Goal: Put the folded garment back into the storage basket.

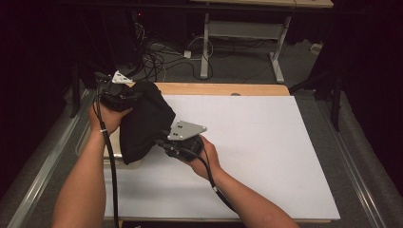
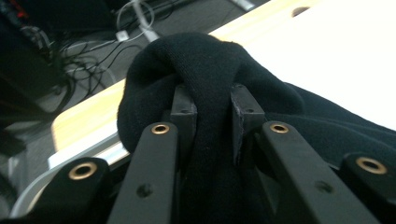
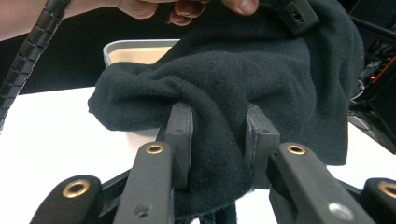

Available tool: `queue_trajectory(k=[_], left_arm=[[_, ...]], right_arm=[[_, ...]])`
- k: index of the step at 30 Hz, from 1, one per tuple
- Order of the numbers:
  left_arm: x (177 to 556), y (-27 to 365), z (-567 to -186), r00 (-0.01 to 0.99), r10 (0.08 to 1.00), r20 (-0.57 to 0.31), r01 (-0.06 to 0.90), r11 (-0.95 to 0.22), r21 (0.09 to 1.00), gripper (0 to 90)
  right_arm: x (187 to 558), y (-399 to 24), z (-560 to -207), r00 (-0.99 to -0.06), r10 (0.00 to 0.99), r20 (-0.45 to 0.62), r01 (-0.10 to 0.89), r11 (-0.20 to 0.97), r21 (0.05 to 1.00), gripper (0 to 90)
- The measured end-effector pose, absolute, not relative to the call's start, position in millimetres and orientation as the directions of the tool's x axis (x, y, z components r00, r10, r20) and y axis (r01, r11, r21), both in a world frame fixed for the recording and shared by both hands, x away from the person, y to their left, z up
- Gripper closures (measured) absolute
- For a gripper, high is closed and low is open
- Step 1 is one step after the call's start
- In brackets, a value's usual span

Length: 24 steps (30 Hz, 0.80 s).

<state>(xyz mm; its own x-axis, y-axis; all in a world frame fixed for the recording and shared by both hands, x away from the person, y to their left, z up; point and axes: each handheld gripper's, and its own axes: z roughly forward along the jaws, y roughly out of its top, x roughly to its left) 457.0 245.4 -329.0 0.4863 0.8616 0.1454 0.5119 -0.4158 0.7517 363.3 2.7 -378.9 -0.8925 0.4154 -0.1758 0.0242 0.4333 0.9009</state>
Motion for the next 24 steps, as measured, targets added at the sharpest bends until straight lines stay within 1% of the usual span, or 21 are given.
queue_trajectory(k=[6,11,16,24], left_arm=[[463,271,-341,0.432,0.887,0.162,0.565,-0.406,0.718,73.6],[466,288,-355,0.403,0.9,0.165,0.599,-0.395,0.696,73.6],[468,301,-368,0.386,0.908,0.159,0.628,-0.386,0.676,73.6],[474,306,-389,0.367,0.911,0.186,0.674,-0.399,0.622,73.6]], right_arm=[[370,38,-386,-0.904,0.398,-0.158,0.04,0.445,0.894,68.6],[375,59,-394,-0.908,0.389,-0.156,0.045,0.46,0.887,68.5],[380,73,-404,-0.916,0.377,-0.141,0.058,0.471,0.88,68.4],[385,85,-417,-0.922,0.369,-0.114,0.086,0.485,0.87,68.1]])
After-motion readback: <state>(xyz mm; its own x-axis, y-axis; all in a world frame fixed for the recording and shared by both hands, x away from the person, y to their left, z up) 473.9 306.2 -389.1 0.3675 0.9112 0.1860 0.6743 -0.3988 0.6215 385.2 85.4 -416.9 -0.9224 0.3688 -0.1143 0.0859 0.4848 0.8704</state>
